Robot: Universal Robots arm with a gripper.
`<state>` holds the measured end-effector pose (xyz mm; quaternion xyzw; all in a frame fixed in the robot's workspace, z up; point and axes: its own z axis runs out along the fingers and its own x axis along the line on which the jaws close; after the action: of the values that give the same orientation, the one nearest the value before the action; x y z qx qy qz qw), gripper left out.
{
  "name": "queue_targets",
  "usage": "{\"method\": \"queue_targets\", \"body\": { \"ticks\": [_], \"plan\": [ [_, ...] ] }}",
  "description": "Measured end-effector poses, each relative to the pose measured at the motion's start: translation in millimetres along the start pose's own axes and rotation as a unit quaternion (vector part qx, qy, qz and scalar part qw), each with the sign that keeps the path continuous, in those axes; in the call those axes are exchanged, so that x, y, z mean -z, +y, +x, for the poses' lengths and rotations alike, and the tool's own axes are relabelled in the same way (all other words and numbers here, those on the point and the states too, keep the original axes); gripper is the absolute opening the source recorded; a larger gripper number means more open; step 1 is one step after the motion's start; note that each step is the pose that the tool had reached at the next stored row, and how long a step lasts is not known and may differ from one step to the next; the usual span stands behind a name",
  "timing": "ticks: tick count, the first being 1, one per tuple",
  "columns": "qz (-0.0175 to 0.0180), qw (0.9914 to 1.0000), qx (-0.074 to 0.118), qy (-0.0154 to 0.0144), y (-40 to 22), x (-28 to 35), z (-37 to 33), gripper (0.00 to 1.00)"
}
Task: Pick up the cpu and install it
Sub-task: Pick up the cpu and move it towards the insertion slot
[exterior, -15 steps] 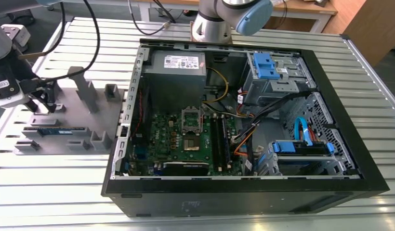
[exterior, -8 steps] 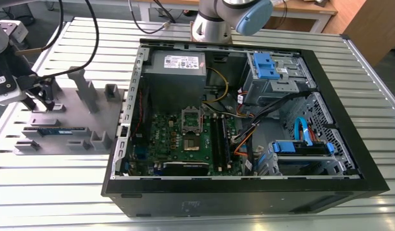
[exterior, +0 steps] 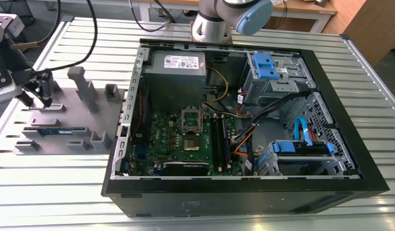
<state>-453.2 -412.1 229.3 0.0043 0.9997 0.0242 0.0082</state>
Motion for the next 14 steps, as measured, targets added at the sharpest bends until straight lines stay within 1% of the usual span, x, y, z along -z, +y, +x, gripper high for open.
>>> {"method": "queue_targets", "body": {
  "ticks": [8,14],
  "plan": [
    [0.0000,1.00000,0.000,0.0000,0.9,18.5,-0.3,0.47],
    [0.0000,1.00000,0.000,0.0000,1.7,35.6,-0.6,0.47]
  ]
}}
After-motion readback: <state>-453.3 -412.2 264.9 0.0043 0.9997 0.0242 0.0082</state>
